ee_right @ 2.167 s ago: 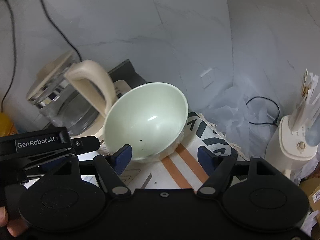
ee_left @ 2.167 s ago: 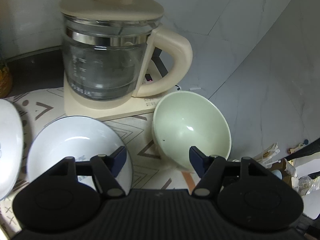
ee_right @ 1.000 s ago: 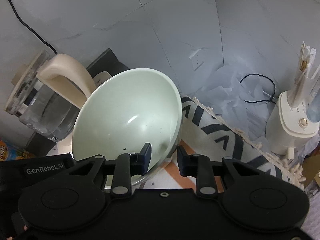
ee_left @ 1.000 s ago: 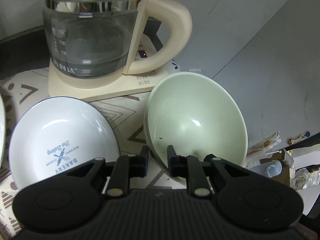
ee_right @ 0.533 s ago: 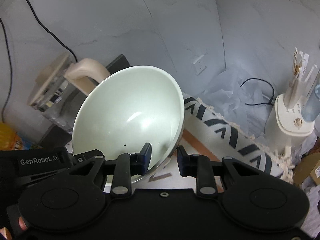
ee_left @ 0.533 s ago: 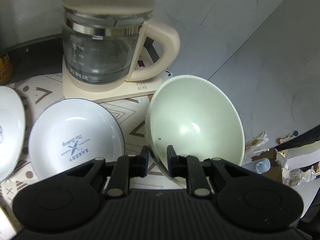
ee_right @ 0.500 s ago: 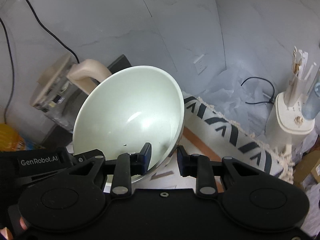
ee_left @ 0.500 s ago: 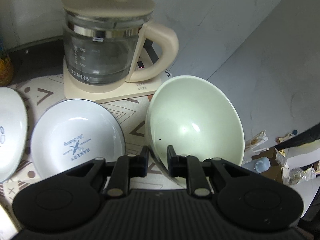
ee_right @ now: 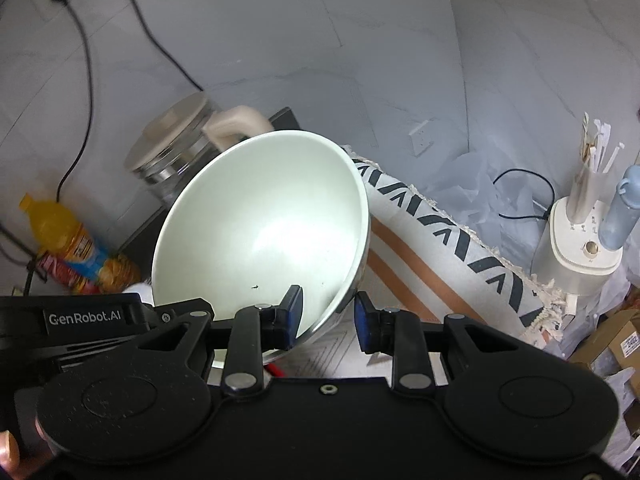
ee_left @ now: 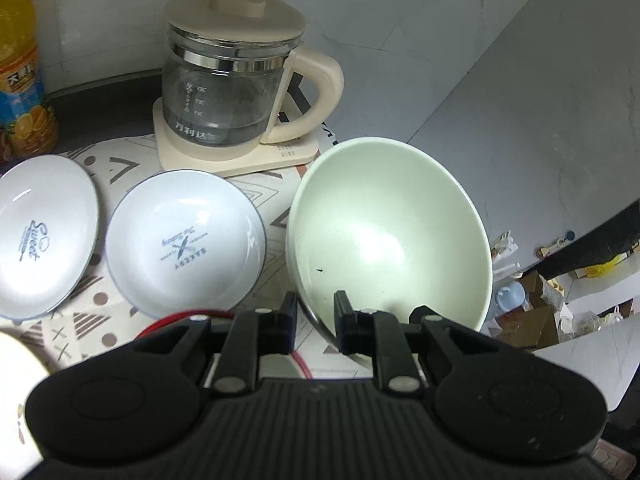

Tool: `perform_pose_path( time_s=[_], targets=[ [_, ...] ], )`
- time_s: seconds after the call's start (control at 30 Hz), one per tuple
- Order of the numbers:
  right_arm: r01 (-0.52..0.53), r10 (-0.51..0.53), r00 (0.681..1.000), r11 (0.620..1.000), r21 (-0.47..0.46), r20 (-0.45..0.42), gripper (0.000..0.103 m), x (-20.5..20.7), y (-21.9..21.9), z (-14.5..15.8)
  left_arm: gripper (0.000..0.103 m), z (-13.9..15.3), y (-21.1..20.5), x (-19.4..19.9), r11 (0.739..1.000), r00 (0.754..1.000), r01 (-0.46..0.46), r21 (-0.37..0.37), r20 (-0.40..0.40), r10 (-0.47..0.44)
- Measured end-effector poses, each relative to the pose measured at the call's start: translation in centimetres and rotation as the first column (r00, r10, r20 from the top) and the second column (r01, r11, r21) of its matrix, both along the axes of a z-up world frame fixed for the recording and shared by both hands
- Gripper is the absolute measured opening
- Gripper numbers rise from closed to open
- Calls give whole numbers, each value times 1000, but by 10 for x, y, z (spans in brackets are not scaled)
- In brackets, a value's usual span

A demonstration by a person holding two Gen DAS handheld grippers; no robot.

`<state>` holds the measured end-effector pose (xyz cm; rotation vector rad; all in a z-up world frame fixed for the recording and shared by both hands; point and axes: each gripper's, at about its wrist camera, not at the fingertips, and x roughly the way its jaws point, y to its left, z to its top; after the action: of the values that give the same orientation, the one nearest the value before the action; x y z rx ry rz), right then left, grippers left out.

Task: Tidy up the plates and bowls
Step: 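Carry the small green bowl and lower it onto the bowl stack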

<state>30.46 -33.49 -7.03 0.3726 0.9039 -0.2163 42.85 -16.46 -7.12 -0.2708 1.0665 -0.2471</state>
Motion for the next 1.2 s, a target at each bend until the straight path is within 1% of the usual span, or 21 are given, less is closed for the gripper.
perform_pose_path(
  time_s=[0.07,0.13,0.3,0.53,0.67,0.77,1.1,1.2],
  targets=[
    [-21,22,1000,1000,-18,4,27,-7,6,3,17,4,1,-7,1000,1000,3,6,11,-3],
    [-44,45,999,998,-38,12,27,-14,11,7,17,6,6,-13,1000,1000,-6,-9,8,6],
    [-98,100,994,994,-45,35,27,-23,20,14,17,8,16,-29,999,1000,-30,-20,5,30],
    [-171,173,985,984,-47,29,27,-32,31,13,18,4,30,-55,996,997,-80,-27,12,81],
    [-217,220,975,973,-73,21,27,-37,41,13,17,3,34,-67,994,994,-105,-15,27,106],
    [-250,251,968,966,-72,17,27,-39,45,10,18,-1,38,-76,991,991,-132,-15,35,133],
    [-342,341,939,937,-68,-38,28,-45,56,-12,18,-27,50,-97,975,975,-221,-21,-22,220],
    [-380,378,925,921,-89,-36,28,-48,62,-13,18,-31,55,-103,969,969,-247,-27,-34,246]
  ],
)
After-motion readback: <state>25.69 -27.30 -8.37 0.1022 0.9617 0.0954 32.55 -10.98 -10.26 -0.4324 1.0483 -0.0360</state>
